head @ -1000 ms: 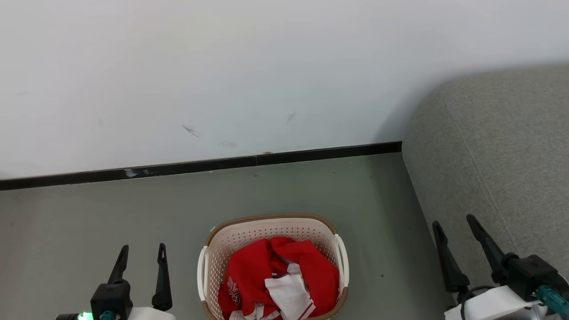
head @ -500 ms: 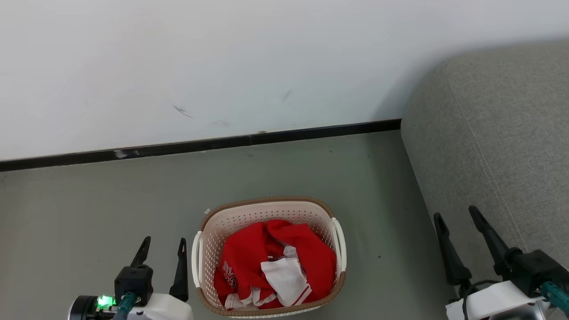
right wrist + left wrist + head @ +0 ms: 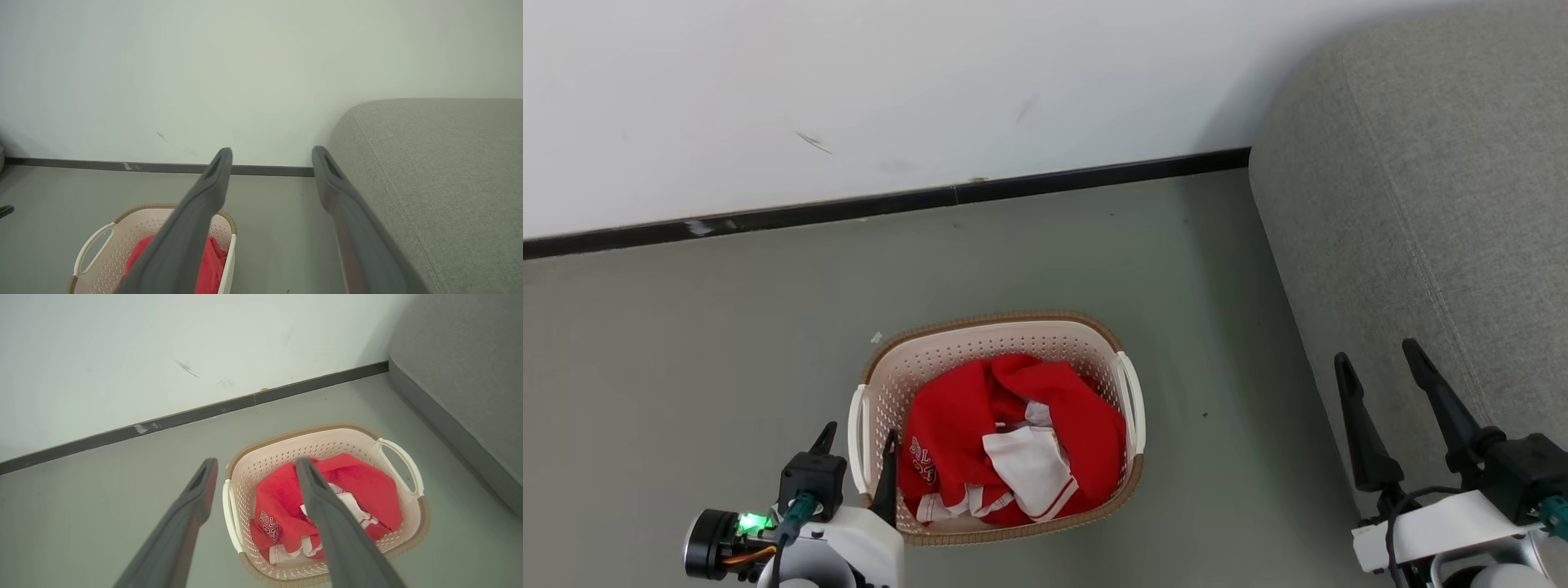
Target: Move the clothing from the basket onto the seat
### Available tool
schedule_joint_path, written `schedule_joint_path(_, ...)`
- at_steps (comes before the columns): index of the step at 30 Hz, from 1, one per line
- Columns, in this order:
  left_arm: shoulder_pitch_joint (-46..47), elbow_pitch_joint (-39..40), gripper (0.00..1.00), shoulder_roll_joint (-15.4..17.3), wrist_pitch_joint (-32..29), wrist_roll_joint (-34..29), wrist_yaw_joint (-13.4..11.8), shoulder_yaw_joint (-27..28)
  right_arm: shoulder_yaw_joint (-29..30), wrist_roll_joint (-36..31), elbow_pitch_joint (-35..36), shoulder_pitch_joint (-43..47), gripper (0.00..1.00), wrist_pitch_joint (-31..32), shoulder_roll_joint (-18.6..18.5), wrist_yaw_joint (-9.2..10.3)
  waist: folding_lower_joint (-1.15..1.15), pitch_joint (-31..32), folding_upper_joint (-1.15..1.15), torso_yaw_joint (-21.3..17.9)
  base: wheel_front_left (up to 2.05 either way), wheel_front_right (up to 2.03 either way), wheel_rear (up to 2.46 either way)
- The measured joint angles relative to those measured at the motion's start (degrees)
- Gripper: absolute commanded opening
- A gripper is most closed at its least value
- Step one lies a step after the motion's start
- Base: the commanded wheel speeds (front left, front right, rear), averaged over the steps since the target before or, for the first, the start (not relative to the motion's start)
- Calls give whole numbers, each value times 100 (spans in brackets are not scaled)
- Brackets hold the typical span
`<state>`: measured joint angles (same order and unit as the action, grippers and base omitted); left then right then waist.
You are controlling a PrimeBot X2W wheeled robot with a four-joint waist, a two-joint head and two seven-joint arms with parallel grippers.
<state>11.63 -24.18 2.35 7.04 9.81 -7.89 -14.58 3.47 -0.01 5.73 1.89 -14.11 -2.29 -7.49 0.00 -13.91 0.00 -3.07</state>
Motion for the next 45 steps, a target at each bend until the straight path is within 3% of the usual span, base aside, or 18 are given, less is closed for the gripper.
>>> schedule_joint_path(32,1611,-1249,100,-27,-188,62,-43,-635,-122,378,287,-1006,100,-2,1,0,0,-1932,0,-717,0,0,0)
schedule_joint_path(45,2423,-1605,100,-21,-89,-508,60,-1058,-145,656,179,-1421,100,-9,0,0,0,-2550,0,-1068,0,0,0)
